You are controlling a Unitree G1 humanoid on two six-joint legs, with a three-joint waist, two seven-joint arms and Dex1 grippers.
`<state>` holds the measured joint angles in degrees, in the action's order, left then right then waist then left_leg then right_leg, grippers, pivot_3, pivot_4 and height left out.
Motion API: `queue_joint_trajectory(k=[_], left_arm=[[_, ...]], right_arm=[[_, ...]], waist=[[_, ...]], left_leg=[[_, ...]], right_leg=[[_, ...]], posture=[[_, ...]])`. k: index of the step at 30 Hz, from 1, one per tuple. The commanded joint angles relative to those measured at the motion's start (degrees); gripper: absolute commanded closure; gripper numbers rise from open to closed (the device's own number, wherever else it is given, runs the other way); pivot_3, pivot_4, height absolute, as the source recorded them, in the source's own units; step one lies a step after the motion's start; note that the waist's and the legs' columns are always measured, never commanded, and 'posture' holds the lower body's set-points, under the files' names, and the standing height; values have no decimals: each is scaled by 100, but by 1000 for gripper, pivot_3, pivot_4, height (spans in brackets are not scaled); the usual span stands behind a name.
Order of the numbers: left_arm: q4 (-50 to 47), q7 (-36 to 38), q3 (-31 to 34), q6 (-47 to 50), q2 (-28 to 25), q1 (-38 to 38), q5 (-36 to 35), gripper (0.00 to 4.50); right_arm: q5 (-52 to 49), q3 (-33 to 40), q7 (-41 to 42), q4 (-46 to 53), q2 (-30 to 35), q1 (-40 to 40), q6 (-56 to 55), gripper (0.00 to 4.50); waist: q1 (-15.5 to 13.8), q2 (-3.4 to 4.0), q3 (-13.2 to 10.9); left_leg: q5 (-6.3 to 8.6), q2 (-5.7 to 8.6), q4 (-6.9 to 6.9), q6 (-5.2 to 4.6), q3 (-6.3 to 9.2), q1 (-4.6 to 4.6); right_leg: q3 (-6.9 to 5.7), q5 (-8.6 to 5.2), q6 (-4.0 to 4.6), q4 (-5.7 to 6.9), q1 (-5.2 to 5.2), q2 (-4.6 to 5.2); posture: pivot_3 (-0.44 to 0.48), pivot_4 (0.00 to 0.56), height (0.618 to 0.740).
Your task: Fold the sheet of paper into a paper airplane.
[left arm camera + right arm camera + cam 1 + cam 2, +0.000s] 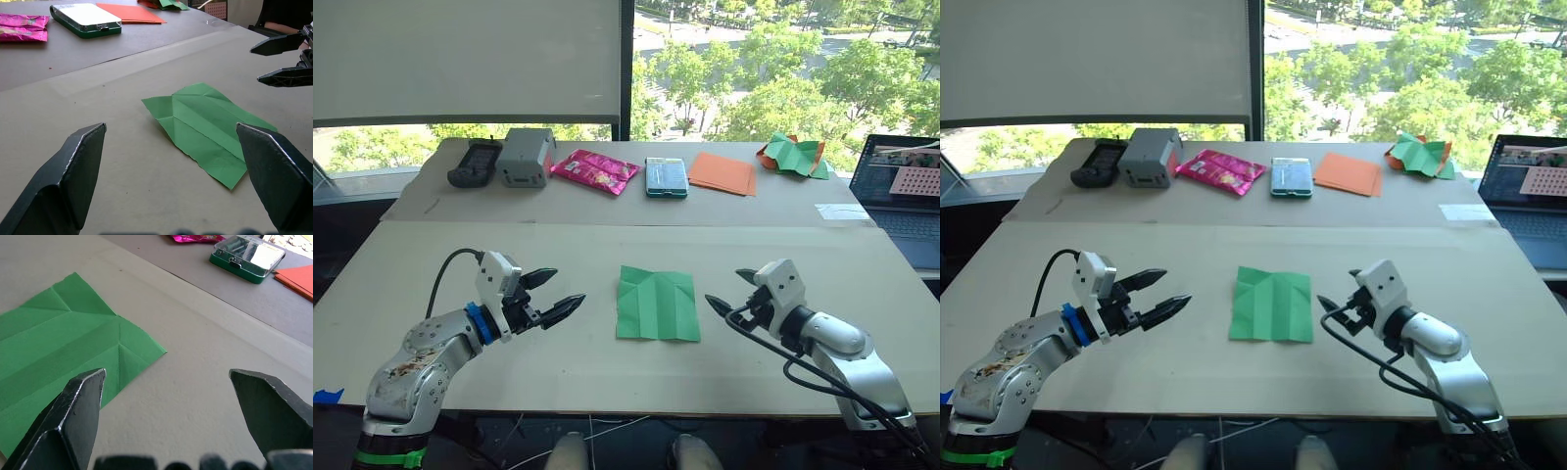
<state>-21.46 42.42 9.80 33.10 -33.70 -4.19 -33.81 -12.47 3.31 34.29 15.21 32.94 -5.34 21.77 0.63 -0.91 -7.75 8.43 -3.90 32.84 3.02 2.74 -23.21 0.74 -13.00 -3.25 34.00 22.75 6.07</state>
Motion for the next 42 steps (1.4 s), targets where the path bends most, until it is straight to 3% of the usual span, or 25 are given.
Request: queue_joint_trajectory(k=[1,11,20,25,33,35,42], left_arm=[[-5,50,-38,-111,-4,-85,0,0],[501,212,-576,-217,230,-593,213,0],[2857,794,-2104,-1438,1192,-2294,1515,2781],[4043,978,-2410,-1954,1600,-2934,2005,4480],[4820,1276,-2963,-2269,1539,-2925,2841,4480],[4854,1350,-3026,-2342,1487,-2859,2954,4480],[4963,1317,-3107,-2494,1478,-2794,3214,4480]], right_arm=[[-23,74,-16,176,-5,-83,-63,27],[1,34,-130,273,-64,-30,1,27],[76,2,-319,481,-150,88,79,0],[106,24,-453,679,-172,178,146,0],[107,75,-601,1076,-138,256,405,0],[92,75,-612,1179,-134,272,484,0],[18,36,-444,1371,9,382,779,0]], waist=[[0,0,0],[-42,0,0],[-148,1,1],[-120,4,3],[-90,8,5],[-102,9,6],[-116,14,10]], left_leg=[[0,0,0,0,0,0],[0,1,3,0,0,0],[-2,6,14,-3,0,0],[-22,7,16,-35,1,-8],[-29,4,8,-46,5,-4],[-4,5,10,-7,5,4],[-3,5,12,-5,5,13]], right_leg=[[0,0,0,0,0,0],[-1,0,0,0,-5,0],[0,0,-4,0,-25,-2],[2,1,-13,0,-47,-4],[2,0,-14,4,-43,-9],[2,0,-14,0,-43,-8],[1,-2,-17,-1,-44,-5]], posture=[[0,150,706],[0,150,706],[0,150,706],[0,150,706],[0,150,706],[0,150,706],[0,150,706]])
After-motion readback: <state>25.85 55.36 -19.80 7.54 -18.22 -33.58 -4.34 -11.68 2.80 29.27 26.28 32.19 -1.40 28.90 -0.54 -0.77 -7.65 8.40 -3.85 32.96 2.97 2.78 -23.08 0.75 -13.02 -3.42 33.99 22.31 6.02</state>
